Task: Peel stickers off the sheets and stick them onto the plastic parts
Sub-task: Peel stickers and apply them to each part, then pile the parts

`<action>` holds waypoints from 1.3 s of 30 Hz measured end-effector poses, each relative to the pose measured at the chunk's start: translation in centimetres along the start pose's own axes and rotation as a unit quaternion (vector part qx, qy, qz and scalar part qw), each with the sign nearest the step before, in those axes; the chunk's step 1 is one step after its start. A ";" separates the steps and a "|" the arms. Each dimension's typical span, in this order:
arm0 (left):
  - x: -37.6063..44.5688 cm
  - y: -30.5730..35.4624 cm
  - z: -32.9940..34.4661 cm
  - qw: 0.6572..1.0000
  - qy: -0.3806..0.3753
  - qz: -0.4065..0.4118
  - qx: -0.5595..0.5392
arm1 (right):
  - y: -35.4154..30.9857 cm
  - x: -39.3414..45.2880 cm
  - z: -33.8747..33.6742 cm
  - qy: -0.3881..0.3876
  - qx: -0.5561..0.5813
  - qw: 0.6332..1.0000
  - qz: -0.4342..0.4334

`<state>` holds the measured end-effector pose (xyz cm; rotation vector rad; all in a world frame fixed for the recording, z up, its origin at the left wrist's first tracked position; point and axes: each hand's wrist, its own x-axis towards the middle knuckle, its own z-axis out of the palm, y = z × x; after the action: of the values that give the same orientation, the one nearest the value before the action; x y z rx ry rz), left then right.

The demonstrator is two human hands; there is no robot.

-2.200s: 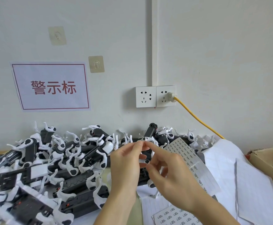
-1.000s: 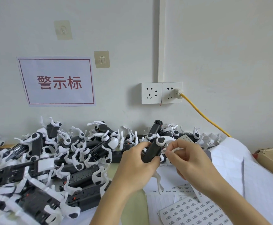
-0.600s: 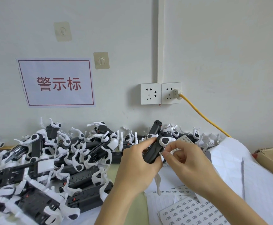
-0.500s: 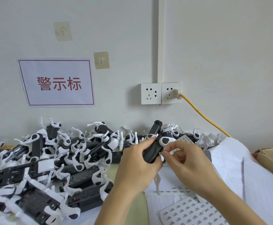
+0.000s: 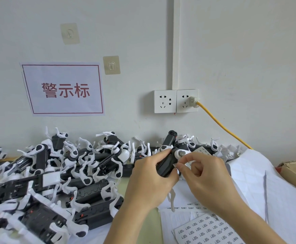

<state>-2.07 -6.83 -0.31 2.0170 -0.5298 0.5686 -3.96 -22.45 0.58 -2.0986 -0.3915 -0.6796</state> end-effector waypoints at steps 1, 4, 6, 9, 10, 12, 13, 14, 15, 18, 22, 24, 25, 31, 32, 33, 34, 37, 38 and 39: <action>0.0 0.0 0.0 1.000 -0.002 -0.001 0.000 | 0.0 0.0 0.0 0.003 -0.004 1.000 -0.003; -0.1 0.1 0.0 1.000 -0.003 -0.001 0.004 | 0.1 0.0 0.1 0.011 -0.021 1.000 -0.011; 0.0 0.1 0.0 1.000 -0.002 0.000 0.004 | 0.1 0.0 0.1 0.011 -0.033 0.999 -0.012; 0.0 0.1 0.0 1.000 -0.005 0.001 0.003 | 0.2 0.0 0.1 0.008 -0.044 0.999 -0.010; 0.0 0.1 0.0 1.000 -0.006 0.003 0.005 | 0.2 0.0 0.1 0.007 -0.049 0.999 -0.009; 0.0 0.1 0.0 1.000 -0.006 0.006 0.006 | 0.1 0.0 0.2 0.006 -0.054 0.998 -0.006; 0.0 0.1 0.0 1.000 -0.005 0.008 0.006 | 0.1 0.0 0.2 0.005 -0.055 0.998 -0.005; 0.0 0.1 0.0 1.000 -0.005 0.009 0.006 | 0.0 0.0 0.2 0.004 -0.056 0.998 -0.003; 0.0 0.2 -0.1 1.000 -0.005 0.008 0.006 | 0.0 0.0 0.2 0.004 -0.058 0.998 -0.003; 0.0 0.2 -0.1 1.000 -0.004 0.000 0.003 | -0.2 -0.1 0.2 0.007 -0.060 0.998 -0.004; -0.1 0.4 -0.1 1.000 0.003 -0.013 0.006 | -0.3 -0.2 0.3 0.017 -0.061 0.998 -0.011; -0.1 0.5 -0.1 1.000 0.006 -0.018 0.010 | -0.3 -0.2 0.3 0.023 -0.063 0.998 -0.011; -0.1 0.6 -0.1 1.000 0.008 -0.019 0.013 | -0.3 -0.2 0.4 0.026 -0.065 0.998 -0.009; -0.1 1.0 0.1 1.000 0.019 -0.011 0.016 | -0.6 -0.4 0.6 0.073 -0.086 0.994 -0.010; -0.2 1.1 0.1 1.000 0.020 -0.010 0.015 | -0.6 -0.4 0.7 0.080 -0.086 0.993 -0.010; -0.1 1.1 0.1 1.000 0.021 -0.008 0.014 | -0.6 -0.4 0.7 0.087 -0.087 0.992 -0.011; -0.2 1.2 0.1 1.000 0.022 -0.007 0.014 | -0.6 -0.4 0.8 0.094 -0.088 0.992 -0.011; -0.2 1.2 0.2 1.000 0.024 -0.005 0.013 | -0.6 -0.3 0.9 0.112 -0.084 0.990 -0.007; -0.2 1.3 0.2 1.000 0.024 -0.004 0.012 | -0.6 -0.4 0.9 0.116 -0.082 0.990 -0.005; -0.2 1.3 0.2 1.000 0.025 -0.003 0.011 | -0.6 -0.4 0.9 0.120 -0.080 0.990 -0.002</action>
<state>-2.92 -7.54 0.37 2.0191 -0.4893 0.6207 -4.26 -21.34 0.32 -2.1328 -0.2126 -0.9821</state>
